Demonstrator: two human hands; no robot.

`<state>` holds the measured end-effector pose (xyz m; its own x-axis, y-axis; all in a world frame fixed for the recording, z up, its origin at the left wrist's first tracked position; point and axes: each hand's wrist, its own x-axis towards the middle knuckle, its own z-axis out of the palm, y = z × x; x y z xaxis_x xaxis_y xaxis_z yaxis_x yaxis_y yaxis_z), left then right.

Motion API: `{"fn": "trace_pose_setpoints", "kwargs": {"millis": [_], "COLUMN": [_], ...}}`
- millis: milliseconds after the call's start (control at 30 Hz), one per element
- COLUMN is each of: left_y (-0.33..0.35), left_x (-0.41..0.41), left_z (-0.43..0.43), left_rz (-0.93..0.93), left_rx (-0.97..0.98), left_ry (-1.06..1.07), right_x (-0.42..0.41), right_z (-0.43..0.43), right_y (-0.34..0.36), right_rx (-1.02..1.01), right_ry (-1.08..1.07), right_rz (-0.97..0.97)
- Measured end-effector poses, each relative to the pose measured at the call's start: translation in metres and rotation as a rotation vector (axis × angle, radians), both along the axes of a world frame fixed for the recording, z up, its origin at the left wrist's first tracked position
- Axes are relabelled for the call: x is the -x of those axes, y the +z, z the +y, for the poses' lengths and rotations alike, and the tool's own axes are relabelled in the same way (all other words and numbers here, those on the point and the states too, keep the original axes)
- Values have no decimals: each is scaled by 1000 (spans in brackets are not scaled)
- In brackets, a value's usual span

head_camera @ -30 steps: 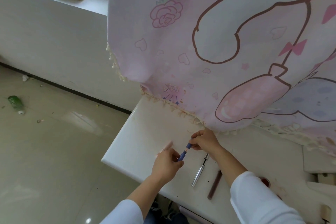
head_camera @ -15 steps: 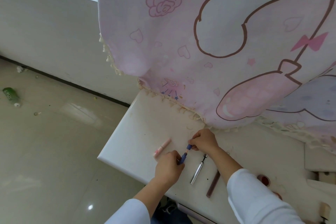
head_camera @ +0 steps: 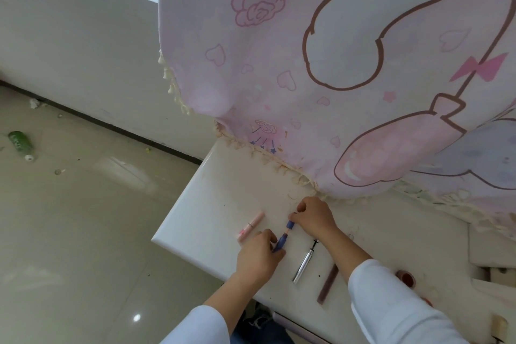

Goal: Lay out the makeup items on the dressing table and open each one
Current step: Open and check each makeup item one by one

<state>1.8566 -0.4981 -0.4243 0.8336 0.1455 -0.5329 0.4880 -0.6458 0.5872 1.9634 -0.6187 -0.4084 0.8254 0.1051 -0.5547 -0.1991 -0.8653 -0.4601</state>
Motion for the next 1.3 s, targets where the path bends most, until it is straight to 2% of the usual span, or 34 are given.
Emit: {"fn": "trace_pose_setpoints", "kwargs": {"millis": [533, 667, 767, 867, 1033, 1167, 1300], "left_y": [5, 8, 9, 7, 1, 1, 1], "left_x": [6, 11, 15, 17, 15, 9, 11], "left_z": [13, 20, 36, 50, 57, 59, 68], "left_rz": [-40, -165, -214, -160, -80, -71, -94], "left_rx": [-20, -33, -85, -112, -99, -75, -45], "left_ry": [-17, 58, 222, 307, 268, 264, 220], "right_x": [5, 2, 2, 7, 20, 22, 16], "right_z": [14, 17, 27, 43, 61, 64, 63], "right_y": [4, 5, 5, 5, -3, -4, 9], "right_rx": [87, 77, 28, 38, 104, 182, 102], "right_ry": [68, 97, 180, 321, 480, 564, 608], "right_rz": [-29, -75, -101, -105, -69, -115, -76]}}
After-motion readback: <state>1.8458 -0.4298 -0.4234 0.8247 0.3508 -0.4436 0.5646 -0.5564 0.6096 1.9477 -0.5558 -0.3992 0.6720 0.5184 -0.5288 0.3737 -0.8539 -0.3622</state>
